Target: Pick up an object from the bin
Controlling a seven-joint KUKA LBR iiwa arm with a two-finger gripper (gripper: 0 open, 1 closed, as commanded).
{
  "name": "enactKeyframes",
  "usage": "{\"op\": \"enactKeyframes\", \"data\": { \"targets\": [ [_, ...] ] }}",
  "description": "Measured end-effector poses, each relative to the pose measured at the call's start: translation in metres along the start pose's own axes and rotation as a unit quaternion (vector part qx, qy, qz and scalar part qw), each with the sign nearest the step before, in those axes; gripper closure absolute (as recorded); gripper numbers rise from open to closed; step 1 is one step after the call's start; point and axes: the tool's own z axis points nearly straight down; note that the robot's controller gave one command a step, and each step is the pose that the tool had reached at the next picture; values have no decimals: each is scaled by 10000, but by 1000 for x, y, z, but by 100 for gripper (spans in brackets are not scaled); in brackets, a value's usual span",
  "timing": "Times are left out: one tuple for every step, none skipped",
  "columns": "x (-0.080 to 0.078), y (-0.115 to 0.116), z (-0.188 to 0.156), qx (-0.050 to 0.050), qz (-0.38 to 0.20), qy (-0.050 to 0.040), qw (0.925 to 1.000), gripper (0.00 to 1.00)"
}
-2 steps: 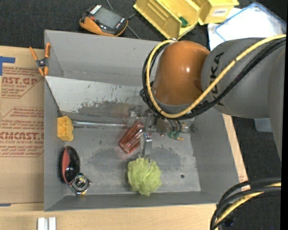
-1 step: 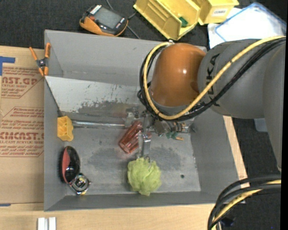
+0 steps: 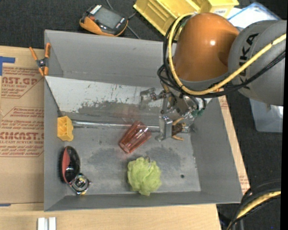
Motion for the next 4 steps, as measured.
{"op": "enactKeyframes", "data": {
  "targets": [
    [-4,13,58,-8,310,-10,9995,0],
    [10,26,70,13,-853,-19,9963,0],
    [11,24,82,-4,172,-17,9998,0],
    [9,13,91,8,22,-39,10000,0]
  ]
}}
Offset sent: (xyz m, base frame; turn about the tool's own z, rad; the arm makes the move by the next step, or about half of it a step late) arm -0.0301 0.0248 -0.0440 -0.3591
